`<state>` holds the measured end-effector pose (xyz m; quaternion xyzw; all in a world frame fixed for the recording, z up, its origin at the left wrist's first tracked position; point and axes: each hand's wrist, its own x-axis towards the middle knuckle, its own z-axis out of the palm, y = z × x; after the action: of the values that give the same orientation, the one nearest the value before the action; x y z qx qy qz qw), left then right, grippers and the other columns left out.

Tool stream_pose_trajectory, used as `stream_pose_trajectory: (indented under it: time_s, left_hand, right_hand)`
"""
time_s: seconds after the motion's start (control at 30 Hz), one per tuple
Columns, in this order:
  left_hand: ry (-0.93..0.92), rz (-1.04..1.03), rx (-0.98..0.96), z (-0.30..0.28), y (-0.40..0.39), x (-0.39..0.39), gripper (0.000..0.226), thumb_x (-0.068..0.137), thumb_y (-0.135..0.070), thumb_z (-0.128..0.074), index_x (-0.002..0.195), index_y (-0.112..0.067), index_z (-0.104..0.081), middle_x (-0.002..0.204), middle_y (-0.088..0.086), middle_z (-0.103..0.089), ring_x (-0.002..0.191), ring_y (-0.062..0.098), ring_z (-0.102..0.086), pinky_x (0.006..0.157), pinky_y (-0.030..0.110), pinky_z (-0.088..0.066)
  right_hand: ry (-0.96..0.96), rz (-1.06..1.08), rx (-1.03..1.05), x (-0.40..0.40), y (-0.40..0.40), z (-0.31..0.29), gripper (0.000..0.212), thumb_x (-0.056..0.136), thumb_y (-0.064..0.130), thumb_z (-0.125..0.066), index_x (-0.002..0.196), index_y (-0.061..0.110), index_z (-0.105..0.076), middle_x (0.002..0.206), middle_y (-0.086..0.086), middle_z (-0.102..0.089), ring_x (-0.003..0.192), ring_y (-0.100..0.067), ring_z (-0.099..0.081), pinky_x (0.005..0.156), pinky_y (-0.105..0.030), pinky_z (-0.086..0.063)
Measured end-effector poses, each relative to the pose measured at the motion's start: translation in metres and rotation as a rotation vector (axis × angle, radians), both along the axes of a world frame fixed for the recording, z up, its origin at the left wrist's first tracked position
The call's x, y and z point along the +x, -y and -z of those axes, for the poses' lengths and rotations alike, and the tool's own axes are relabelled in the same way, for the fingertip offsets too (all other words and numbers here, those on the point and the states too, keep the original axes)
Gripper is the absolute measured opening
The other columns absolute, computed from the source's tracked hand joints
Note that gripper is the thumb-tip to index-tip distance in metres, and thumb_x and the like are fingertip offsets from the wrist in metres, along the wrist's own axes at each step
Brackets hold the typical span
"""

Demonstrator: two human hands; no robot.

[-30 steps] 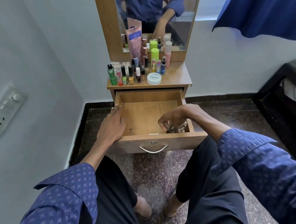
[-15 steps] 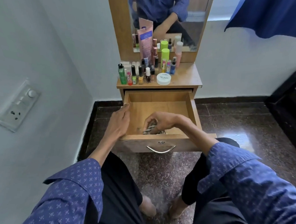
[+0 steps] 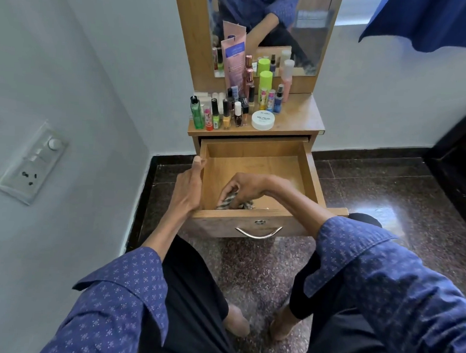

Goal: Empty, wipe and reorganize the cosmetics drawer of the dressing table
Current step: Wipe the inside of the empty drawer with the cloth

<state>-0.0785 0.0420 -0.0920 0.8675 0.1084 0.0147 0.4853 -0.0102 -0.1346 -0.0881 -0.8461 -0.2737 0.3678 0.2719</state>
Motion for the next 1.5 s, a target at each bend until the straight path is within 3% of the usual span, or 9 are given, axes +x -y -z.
stream_pose_trajectory:
  time_s: [0.13, 0.27, 0.43, 0.6, 0.77, 0.93, 1.1, 1.3, 1.5]
  left_hand:
    - [0.011, 0.006, 0.018, -0.001, 0.002, 0.0, 0.068, 0.111, -0.056, -0.013, 0.151, -0.022, -0.056, 0.146, 0.014, -0.061, 0.126, 0.021, -0.06, 0.112, 0.035, -0.04]
    - [0.016, 0.021, 0.019, 0.003, 0.001, 0.002, 0.065, 0.113, -0.052, -0.016, 0.15, -0.017, -0.057, 0.155, 0.013, -0.053, 0.145, 0.026, -0.048, 0.113, 0.029, -0.032]
    - [0.001, 0.039, -0.06, 0.012, -0.005, 0.008, 0.089, 0.099, -0.079, -0.012, 0.15, -0.021, -0.056, 0.159, 0.01, -0.048, 0.15, 0.024, -0.041, 0.124, 0.037, -0.026]
    - [0.01, 0.041, -0.039, 0.01, -0.003, 0.007, 0.076, 0.106, -0.069, -0.013, 0.136, -0.025, -0.067, 0.11, -0.003, -0.071, 0.103, 0.002, -0.059, 0.098, 0.031, -0.031]
    - [0.027, 0.024, 0.016, 0.006, -0.001, 0.004, 0.066, 0.112, -0.055, -0.015, 0.15, -0.02, -0.056, 0.158, 0.013, -0.049, 0.148, 0.026, -0.043, 0.119, 0.035, -0.029]
    - [0.026, 0.031, 0.011, 0.008, -0.003, 0.004, 0.068, 0.111, -0.058, -0.014, 0.151, -0.022, -0.056, 0.155, 0.018, -0.051, 0.146, 0.031, -0.047, 0.12, 0.042, -0.032]
    - [0.024, 0.033, -0.093, 0.01, -0.007, 0.006, 0.091, 0.092, -0.083, -0.012, 0.148, -0.027, -0.058, 0.156, 0.016, -0.05, 0.147, 0.029, -0.046, 0.125, 0.047, -0.03]
    - [0.005, 0.035, -0.156, 0.015, -0.009, 0.009, 0.1, 0.085, -0.094, -0.016, 0.148, -0.03, -0.058, 0.148, 0.014, -0.061, 0.14, 0.028, -0.054, 0.121, 0.053, -0.036]
    - [0.024, 0.0, -0.256, 0.024, -0.015, 0.016, 0.109, 0.081, -0.099, -0.026, 0.149, -0.02, -0.057, 0.156, 0.002, -0.054, 0.145, 0.016, -0.048, 0.125, 0.047, -0.034]
  right_hand:
    - [0.088, 0.101, -0.153, 0.0, -0.02, 0.003, 0.025, 0.093, 0.013, -0.073, 0.117, 0.015, -0.076, 0.111, 0.003, -0.072, 0.098, -0.018, -0.066, 0.085, -0.032, -0.056]
    - [0.076, 0.534, 0.051, -0.006, -0.053, 0.011, 0.009, 0.098, 0.009, -0.061, 0.096, 0.005, -0.068, 0.093, -0.006, -0.067, 0.073, -0.014, -0.061, 0.057, -0.023, -0.049]
    - [-0.08, 0.824, 0.128, -0.014, -0.067, 0.019, 0.012, 0.102, 0.015, -0.062, 0.099, 0.005, -0.057, 0.107, -0.012, -0.065, 0.096, -0.024, -0.064, 0.081, -0.031, -0.057]
    - [-0.127, 0.551, 0.067, -0.023, -0.049, 0.002, 0.015, 0.1, 0.007, -0.058, 0.115, 0.002, -0.059, 0.095, -0.006, -0.06, 0.092, -0.022, -0.059, 0.06, -0.023, -0.05]
    - [-0.085, 0.26, 0.143, -0.03, -0.029, -0.008, 0.036, 0.089, 0.001, -0.072, 0.121, 0.017, -0.07, 0.119, -0.004, -0.074, 0.108, -0.024, -0.069, 0.098, -0.037, -0.056]
    - [0.06, 0.293, 0.023, -0.035, -0.053, -0.009, 0.051, 0.091, -0.005, -0.06, 0.14, 0.006, -0.058, 0.124, -0.013, -0.067, 0.102, -0.027, -0.065, 0.074, -0.028, -0.056]
    - [-0.011, 0.414, -0.009, -0.029, -0.054, -0.005, 0.047, 0.094, -0.01, -0.048, 0.141, -0.002, -0.055, 0.134, -0.019, -0.062, 0.104, -0.027, -0.06, 0.071, -0.029, -0.052]
    - [-0.04, 0.564, 0.036, -0.033, -0.055, 0.007, 0.056, 0.098, -0.008, -0.051, 0.152, -0.001, -0.038, 0.151, -0.02, -0.048, 0.137, -0.033, -0.05, 0.109, -0.038, -0.049]
    - [-0.037, 0.357, -0.006, -0.033, -0.042, -0.002, 0.057, 0.096, -0.005, -0.044, 0.153, 0.001, -0.038, 0.145, -0.018, -0.053, 0.13, -0.034, -0.056, 0.099, -0.038, -0.055]
